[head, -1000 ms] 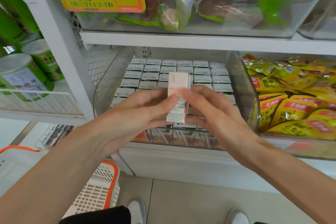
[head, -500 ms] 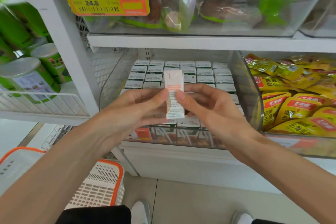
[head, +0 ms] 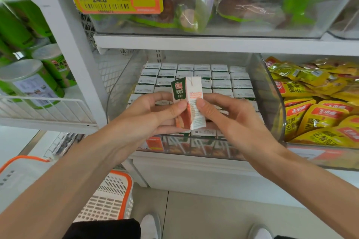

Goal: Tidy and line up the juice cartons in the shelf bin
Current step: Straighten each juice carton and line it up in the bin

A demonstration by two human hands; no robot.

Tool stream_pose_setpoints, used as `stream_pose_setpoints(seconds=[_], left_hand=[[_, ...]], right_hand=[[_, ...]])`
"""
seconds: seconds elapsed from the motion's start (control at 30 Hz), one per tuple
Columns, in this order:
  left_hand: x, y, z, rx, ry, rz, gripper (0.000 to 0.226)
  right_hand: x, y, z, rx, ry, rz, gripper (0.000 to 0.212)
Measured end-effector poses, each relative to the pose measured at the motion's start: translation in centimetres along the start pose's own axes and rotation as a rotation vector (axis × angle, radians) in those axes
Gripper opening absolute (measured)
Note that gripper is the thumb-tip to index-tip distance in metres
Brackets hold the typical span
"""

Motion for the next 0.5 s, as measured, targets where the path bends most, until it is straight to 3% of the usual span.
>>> stream_pose_setpoints(seconds=[0.13, 0.5], left_hand=[[-0.6, 0.2, 0.2, 0.06, 0.089, 0.082, 0.047], [-1.1, 0.2, 0.1, 0.113, 0.118, 0.046, 0.034]], right_hand=[[0.4, -0.4, -0.6, -0.057, -0.149, -0.011, 0.022], [-0.4, -0.1, -0.4, -0.07, 0.003, 0.067, 0.026]])
Point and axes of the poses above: each hand's wrist, its own y-axis towards the middle knuckle, its own x-axis out of the palm, z = x × y, the point moved 7 cm from there along y, towards the middle knuckle, and after that the axes turned 3 degrees about -z, right-handed, at the moved point
